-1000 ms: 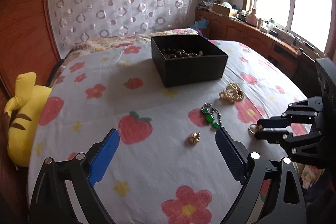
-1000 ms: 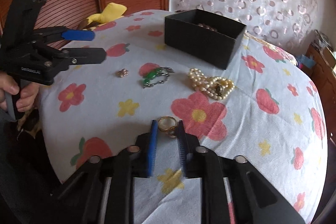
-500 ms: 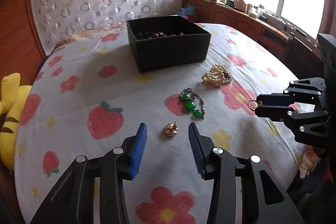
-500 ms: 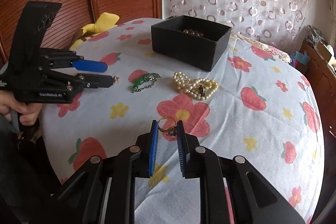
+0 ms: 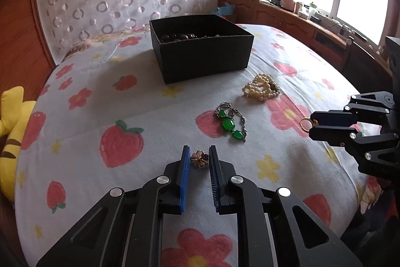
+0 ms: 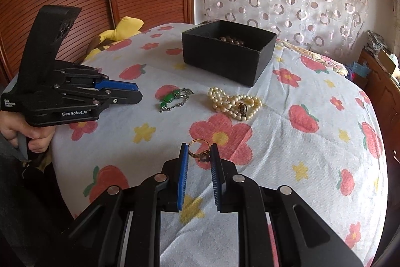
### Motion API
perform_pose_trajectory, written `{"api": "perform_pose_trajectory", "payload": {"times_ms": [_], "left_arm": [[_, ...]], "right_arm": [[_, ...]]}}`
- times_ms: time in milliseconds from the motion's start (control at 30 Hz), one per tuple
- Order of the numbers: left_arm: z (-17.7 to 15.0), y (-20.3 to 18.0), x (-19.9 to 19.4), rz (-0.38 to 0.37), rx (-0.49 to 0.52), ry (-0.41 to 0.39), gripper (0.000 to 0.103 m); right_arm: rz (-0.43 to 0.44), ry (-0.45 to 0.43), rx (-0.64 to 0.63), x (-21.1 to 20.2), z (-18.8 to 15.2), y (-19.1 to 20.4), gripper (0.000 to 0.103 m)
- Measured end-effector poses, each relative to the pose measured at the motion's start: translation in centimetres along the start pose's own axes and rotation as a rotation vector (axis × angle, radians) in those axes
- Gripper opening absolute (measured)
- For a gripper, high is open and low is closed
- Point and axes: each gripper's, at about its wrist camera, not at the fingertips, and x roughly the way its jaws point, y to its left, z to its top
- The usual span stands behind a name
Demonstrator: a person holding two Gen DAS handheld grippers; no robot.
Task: Organize jewelry
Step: 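Grasp the gold ring with the right tool while the left tool grasps the gold flower charm, then carry the ring and charm over the black box and open both tools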
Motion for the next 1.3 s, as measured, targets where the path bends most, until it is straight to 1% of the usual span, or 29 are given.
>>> {"api": "perform_pose_trajectory", "payload": {"times_ms": [367, 667, 933, 1133, 1300], "left_arm": [[1.6, 0.3, -1.6, 0.004, -0.017, -0.066, 0.014], [3.9, 0.7, -2.1, 0.003, -0.022, -0.11, 0.014], [5.4, 1.0, -2.2, 0.005, -0.032, -0.132, 0.014], [6.4, 1.5, -2.0, 0.011, -0.038, -0.141, 0.014], [6.6, 1.6, -2.0, 0.009, -0.041, -0.143, 0.014]], "right_arm": [[-0.008, -0.045, 0.008, -0.6, 1.6, -0.9, 0.02], [-0.036, -0.108, 0.025, -0.6, 4.8, -2.8, 0.02], [-0.05, -0.12, 0.064, 1.1, 8.4, -5.4, 0.02], [-0.047, -0.118, 0.071, 3.0, 11.3, -6.0, 0.02], [-0.072, -0.102, 0.05, 5.2, 13.4, -6.4, 0.02]]}}
